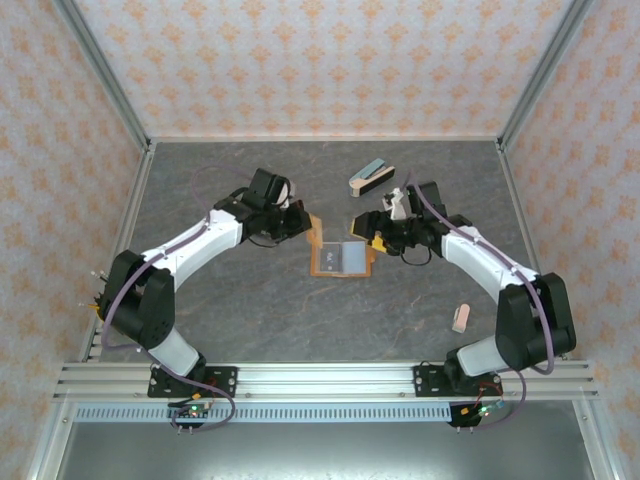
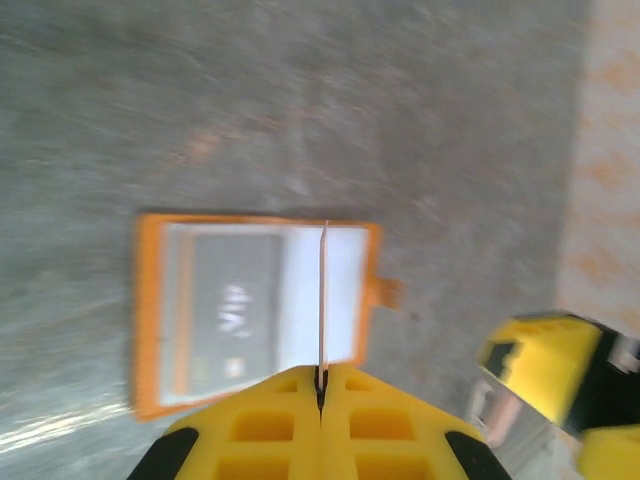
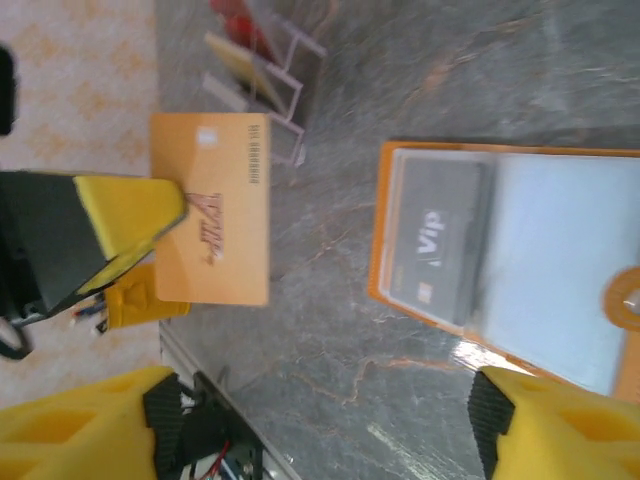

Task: Take the credit cards out of the card holder

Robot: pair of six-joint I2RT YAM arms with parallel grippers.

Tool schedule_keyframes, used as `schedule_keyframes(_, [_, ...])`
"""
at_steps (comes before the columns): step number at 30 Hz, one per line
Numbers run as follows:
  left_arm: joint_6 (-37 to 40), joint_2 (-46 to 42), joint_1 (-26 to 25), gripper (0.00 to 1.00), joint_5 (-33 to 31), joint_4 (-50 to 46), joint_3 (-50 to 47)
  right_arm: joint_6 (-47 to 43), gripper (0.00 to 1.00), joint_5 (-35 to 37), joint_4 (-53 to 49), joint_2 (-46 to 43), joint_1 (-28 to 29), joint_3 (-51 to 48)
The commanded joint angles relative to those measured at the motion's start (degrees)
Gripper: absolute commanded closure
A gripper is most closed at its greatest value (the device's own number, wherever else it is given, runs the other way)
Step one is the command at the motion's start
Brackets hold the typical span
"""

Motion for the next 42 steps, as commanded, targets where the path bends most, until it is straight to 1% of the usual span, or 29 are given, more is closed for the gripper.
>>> schedule_keyframes(1, [-0.1, -1.6, 0.1, 1.0, -19.7, -16.6, 5.5, -0.8, 0.14, 8.9, -3.4, -2.2, -0.1, 0.2])
schedule_keyframes(4, [-4.3, -0.4, 0.1, 1.0, -28.6, -19.9, 9.7, -0.3, 0.07, 9.8, -2.2, -3.2, -0.1, -1.3])
schedule_keyframes(7, [-9.8, 2.0, 0.1, 1.0, -36.3, -22.1, 13.5, 0.0, 0.03, 10.3, -1.1, -3.9, -0.1, -2.6])
schedule_keyframes(10, [-16.7, 3.4, 0.0, 1.0, -42.7, -21.4, 14.7, -0.1, 0.01, 10.3, -1.1, -4.4, -0.1, -3.2])
schedule_keyframes(13, [-23.2, 4.1, 0.0, 1.0, -47.1, -19.7, 14.4, 0.2, 0.0, 10.4, -1.0, -5.1, -0.1, -4.0])
schedule_keyframes(15, [-26.7, 5.5, 0.1, 1.0, -48.2, -19.9, 15.5, 0.5, 0.0, 10.2, -0.5, -5.5, 0.0, -4.7])
schedule_keyframes(17, [-28.6, 7.1, 0.1, 1.0, -48.2, -19.7, 16.7, 0.8, 0.0, 10.1, -0.1, -5.9, 0.0, -5.2])
schedule_keyframes(21, [-30.5, 11.6, 0.2, 1.0, -47.3, -20.4, 19.9, 1.3, 0.0, 9.7, 0.4, -6.6, 0.0, -6.2])
schedule_keyframes(25, [-33.0, 14.8, 0.3, 1.0, -47.2, -20.9, 21.1, 1.3, 0.0, 9.8, 0.4, -7.3, -0.1, -6.5])
schedule_keyframes(30, [-36.8, 16.3, 0.4, 1.0, -47.7, -19.7, 19.5, 1.2, 0.0, 9.8, 0.0, -7.5, 0.0, -6.5])
schedule_keyframes(38, [-39.5, 16.3, 0.6, 1.0, -50.7, -21.4, 18.8, 0.9, 0.0, 9.7, -0.7, -7.5, -0.1, -6.5])
schedule_keyframes(42, [-40.7, 16.4, 0.8, 1.0, -50.3, -21.2, 17.7, 1.0, 0.0, 9.8, -0.8, -7.4, -0.1, -6.5])
